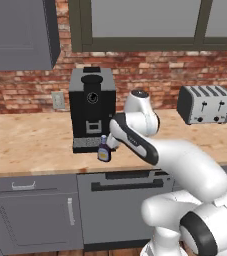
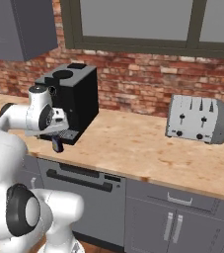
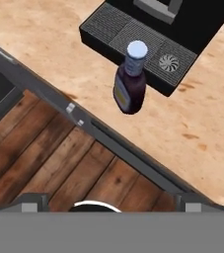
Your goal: Place the condiment bottle and condiment bottle from the counter to the top shelf of the fridge. If the existing items in the fridge are on the top shelf, move them to other shelves.
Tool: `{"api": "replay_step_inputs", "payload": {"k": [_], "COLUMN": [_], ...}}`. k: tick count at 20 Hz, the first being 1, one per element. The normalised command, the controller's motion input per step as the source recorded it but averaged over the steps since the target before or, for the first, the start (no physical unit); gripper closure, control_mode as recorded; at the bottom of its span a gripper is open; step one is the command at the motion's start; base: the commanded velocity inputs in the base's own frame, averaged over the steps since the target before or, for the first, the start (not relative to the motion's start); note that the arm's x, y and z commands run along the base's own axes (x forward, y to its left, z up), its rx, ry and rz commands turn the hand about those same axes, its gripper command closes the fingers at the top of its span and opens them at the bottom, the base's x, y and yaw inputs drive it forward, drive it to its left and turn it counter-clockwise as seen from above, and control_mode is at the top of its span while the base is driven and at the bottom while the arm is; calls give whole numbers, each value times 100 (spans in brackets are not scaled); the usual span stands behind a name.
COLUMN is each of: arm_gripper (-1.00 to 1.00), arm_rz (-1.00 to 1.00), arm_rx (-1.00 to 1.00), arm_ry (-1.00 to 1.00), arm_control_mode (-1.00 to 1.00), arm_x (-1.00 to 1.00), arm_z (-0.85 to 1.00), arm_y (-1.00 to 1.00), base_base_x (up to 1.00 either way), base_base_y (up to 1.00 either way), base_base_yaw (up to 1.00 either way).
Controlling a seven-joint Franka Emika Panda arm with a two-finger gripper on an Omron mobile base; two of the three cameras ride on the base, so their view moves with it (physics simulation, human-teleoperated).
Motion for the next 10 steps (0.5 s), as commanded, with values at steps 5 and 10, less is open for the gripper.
{"api": "replay_step_inputs", "payload": {"k": [5, 10], "arm_gripper": [-100, -100], "arm_rz": [2, 0], "arm_rx": [6, 8], "arm_ry": [0, 0], "arm_control_mode": [-100, -100], "arm_x": [19, 30], "arm_z": [-41, -21], "arm_y": [4, 11], "base_base_x": [0, 0], "base_base_y": [0, 0], "base_base_yaw": [0, 0]}}
